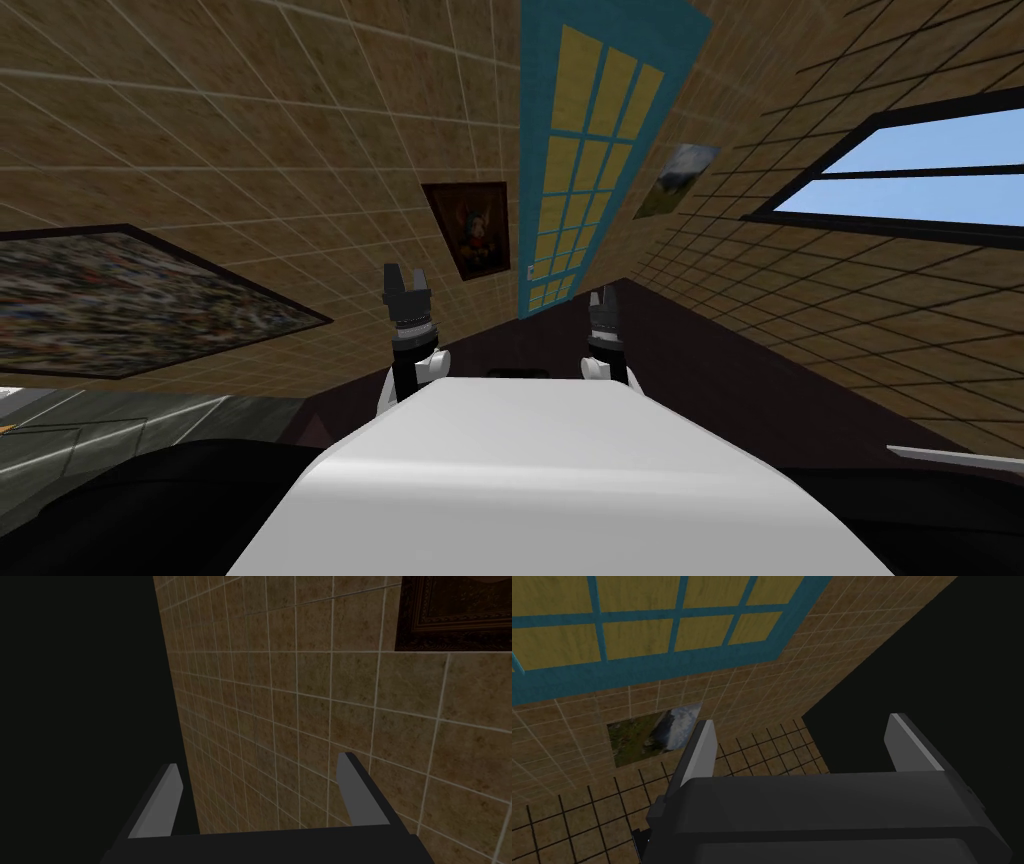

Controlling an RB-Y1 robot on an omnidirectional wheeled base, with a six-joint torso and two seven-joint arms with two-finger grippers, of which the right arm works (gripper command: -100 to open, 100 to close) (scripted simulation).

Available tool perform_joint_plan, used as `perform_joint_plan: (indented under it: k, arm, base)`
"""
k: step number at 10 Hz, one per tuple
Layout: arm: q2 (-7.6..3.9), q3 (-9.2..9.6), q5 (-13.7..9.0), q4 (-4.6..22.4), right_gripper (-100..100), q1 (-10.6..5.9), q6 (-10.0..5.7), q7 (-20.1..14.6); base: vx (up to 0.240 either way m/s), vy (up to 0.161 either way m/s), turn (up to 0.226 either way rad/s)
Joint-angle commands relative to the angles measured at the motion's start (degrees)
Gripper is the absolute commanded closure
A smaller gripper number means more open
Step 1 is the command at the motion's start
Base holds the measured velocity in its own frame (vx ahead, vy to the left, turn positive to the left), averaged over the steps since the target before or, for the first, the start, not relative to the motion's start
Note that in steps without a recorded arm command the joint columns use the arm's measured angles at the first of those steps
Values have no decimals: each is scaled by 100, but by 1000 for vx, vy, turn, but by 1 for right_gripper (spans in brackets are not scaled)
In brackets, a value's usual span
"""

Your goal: Pull the door open

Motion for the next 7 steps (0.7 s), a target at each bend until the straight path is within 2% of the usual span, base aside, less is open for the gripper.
perform_joint_plan:
  k: [1, 3, 4, 7]
  arm:
    - [-37, -36, 109, 283, -100, -39, -125, 259]
    - [-98, -116, 236, 605, -100, -155, -215, 567]
    - [-98, -116, 236, 644, -100, -155, -215, 567]
    - [-190, -244, 439, 1180, -100, -339, -358, 1055]
  base:
    - [90, -5, 91]
    - [93, -1, 87]
    - [72, -3, 43]
    - [75, -9, 103]
